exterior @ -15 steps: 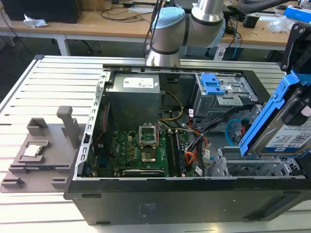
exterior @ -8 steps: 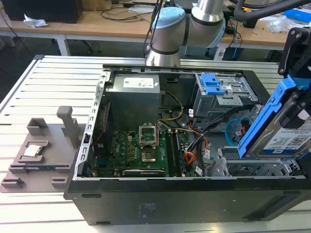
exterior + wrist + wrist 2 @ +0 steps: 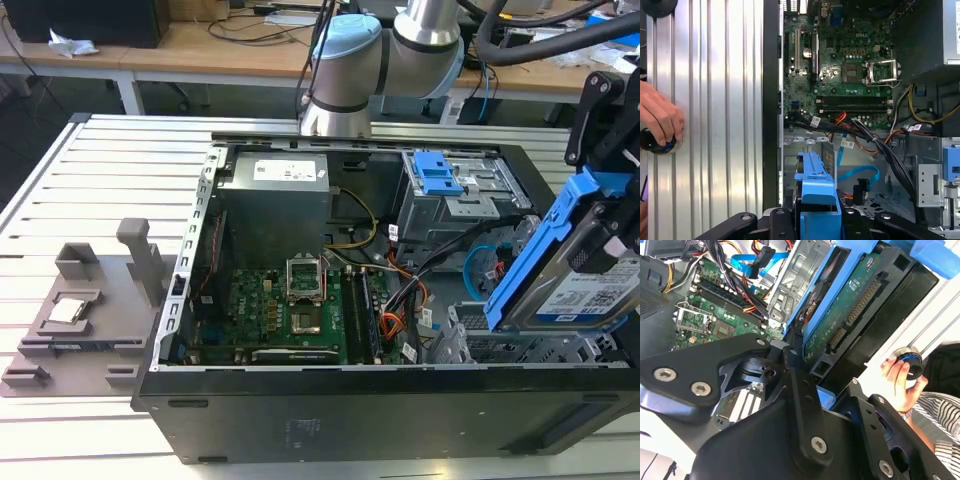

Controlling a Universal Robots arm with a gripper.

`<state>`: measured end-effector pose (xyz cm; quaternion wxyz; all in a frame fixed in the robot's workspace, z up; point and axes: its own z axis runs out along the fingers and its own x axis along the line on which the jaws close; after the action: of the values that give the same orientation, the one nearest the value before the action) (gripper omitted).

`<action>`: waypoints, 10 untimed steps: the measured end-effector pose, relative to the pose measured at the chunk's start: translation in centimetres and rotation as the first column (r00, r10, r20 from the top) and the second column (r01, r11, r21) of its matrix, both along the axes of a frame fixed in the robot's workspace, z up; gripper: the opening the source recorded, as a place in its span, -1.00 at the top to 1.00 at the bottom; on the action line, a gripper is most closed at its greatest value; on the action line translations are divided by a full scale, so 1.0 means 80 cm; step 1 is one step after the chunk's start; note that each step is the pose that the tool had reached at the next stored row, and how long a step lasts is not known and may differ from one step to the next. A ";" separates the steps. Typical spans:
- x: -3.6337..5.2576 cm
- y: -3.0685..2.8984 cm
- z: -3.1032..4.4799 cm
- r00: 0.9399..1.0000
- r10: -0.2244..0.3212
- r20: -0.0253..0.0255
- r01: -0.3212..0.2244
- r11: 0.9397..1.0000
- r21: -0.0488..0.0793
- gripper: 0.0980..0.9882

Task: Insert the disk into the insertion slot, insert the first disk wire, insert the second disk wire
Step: 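Insert the disk into the insertion slot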

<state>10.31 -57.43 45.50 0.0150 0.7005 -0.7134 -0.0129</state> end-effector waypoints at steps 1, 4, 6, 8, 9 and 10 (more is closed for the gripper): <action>0.000 0.0000 -0.0012 1.000 0.000 0.000 0.000 1.000 0.000 0.40; -0.002 0.0000 -0.0037 1.000 0.000 0.000 0.000 1.000 0.000 0.40; -0.003 -0.0001 -0.0048 1.000 0.000 0.000 0.000 1.000 0.000 0.40; -0.004 0.0000 -0.0055 1.000 0.000 0.000 0.000 1.000 0.000 0.40; -0.004 0.0002 -0.0058 1.000 0.000 0.000 0.000 1.000 0.000 0.40; -0.004 0.0004 -0.0060 1.000 0.000 0.000 0.000 1.000 0.000 0.40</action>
<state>9.96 -57.39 45.02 0.0150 0.7006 -0.7133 -0.0129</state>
